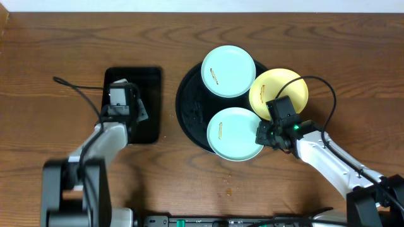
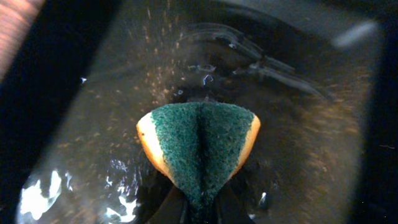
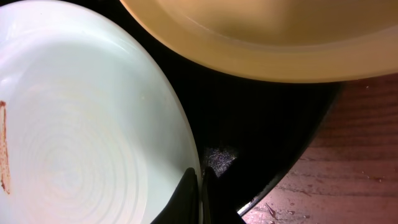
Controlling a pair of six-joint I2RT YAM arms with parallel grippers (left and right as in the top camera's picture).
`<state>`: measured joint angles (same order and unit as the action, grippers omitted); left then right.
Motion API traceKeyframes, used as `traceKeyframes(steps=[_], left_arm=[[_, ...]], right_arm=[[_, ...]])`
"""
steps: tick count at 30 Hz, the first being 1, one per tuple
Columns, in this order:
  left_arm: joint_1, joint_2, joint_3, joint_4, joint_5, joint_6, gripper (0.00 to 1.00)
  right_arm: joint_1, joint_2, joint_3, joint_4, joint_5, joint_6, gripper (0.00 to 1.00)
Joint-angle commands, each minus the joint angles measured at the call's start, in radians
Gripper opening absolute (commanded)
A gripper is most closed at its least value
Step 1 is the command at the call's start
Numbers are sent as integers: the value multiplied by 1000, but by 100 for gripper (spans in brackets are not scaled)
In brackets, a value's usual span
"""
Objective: Clean dirty plates on tray and stack at the side
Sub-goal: 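Close the left gripper on the sponge and lift it, then carry the sponge with the left gripper toward the lower light-blue plate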
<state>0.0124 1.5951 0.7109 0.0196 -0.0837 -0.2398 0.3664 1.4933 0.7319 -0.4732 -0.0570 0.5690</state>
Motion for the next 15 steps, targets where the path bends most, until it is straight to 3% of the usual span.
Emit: traceKeyframes(steps=[1, 9, 12, 15], left_arm=[[4, -187, 7, -25, 5, 45, 8], [4, -483, 7, -57, 130, 44, 8], [4, -526, 7, -72, 129, 45, 7], [4, -534, 7, -84, 129, 45, 7]], right_arm=[[7, 0, 1, 2, 3, -27, 1], [7, -14, 0, 5, 8, -44, 1], [7, -14, -2, 6, 8, -43, 16], [7, -14, -7, 6, 7, -43, 18]])
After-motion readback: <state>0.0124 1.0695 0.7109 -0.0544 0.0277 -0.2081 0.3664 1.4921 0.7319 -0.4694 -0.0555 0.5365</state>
